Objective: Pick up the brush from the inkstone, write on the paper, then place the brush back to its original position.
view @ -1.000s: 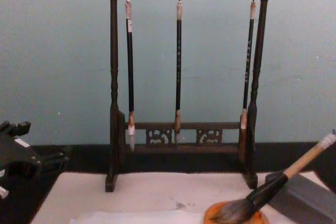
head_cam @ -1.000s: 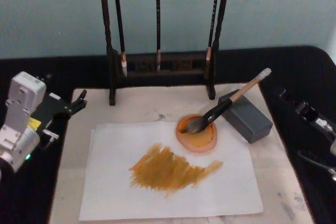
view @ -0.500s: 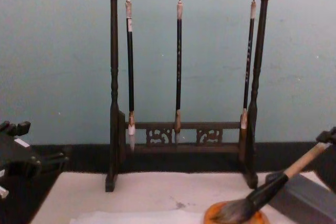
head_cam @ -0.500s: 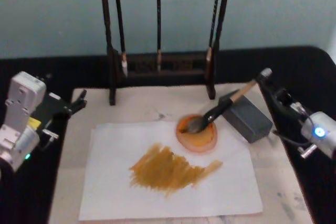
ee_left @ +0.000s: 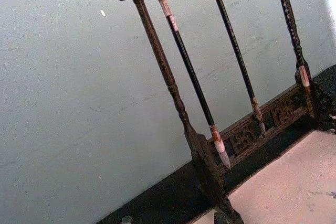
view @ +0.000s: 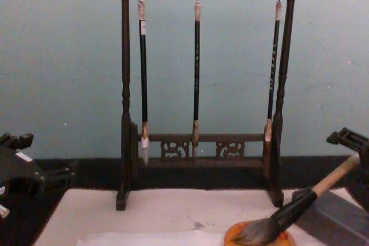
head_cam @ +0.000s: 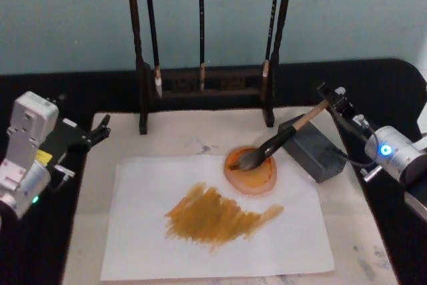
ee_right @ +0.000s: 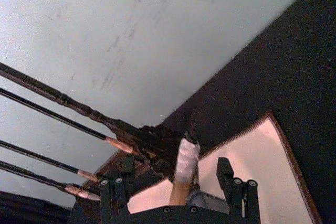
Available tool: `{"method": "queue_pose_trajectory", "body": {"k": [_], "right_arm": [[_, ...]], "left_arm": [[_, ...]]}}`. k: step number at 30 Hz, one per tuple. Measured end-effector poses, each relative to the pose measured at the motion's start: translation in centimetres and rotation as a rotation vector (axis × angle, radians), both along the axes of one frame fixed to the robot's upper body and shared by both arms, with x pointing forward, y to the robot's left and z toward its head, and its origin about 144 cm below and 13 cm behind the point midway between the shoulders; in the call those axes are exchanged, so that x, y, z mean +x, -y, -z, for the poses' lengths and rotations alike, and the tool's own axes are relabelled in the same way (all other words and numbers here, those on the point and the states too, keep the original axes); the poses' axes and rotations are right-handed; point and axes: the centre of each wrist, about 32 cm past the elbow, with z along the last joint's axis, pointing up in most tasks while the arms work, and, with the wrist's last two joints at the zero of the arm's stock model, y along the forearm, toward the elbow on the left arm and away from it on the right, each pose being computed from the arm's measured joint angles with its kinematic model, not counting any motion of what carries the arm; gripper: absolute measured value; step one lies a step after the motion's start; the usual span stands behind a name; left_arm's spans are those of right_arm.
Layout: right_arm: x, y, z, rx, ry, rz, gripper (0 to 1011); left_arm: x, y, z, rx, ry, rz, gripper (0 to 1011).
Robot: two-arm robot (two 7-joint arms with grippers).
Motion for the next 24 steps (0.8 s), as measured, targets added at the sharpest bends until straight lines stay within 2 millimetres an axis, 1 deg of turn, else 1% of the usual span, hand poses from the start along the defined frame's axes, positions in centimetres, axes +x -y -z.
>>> {"method": "queue_pose_trajectory", "body": {"k": [8,12,14,16,17,18,19,20,21,22,24], "right_arm": [[0.05,-0.03,0.01,-0.002,0.007,0.002,1000],[0.02,-0.01,0.00,-0.002,0.005,0.001,942],[0.01,0.01,-0.01,-0.002,0.004,0.001,885],[0.00,0.01,-0.01,-0.002,0.004,0.001,860],[0.00,0.02,-0.02,-0.002,0.003,0.000,800],[-0.01,0.02,-0.02,-0.002,0.003,0.000,800],[-0.02,0.03,-0.02,-0.002,0.002,0.000,742],[-0.02,0.03,-0.02,-0.002,0.002,0.000,730],[-0.02,0.03,-0.03,-0.002,0.002,0.000,674],[-0.02,0.03,-0.03,-0.002,0.002,0.000,674],[-0.02,0.04,-0.04,-0.002,0.001,0.000,589]], "left_arm": [[0.00,0.00,0.00,0.000,0.000,0.000,1010],[0.00,0.00,0.00,0.000,0.000,0.000,1010],[0.00,0.00,0.00,0.000,0.000,0.000,1010],[0.00,0.00,0.00,0.000,0.000,0.000,1010],[0.00,0.00,0.00,0.000,0.000,0.000,1010],[0.00,0.00,0.00,0.000,0.000,0.000,1010],[0.00,0.00,0.00,0.000,0.000,0.000,1010],[0.00,0.00,0.00,0.000,0.000,0.000,1010],[0.00,0.00,0.00,0.000,0.000,0.000,1010],[0.00,0.00,0.00,0.000,0.000,0.000,1010],[0.00,0.00,0.00,0.000,0.000,0.000,1010]]}}
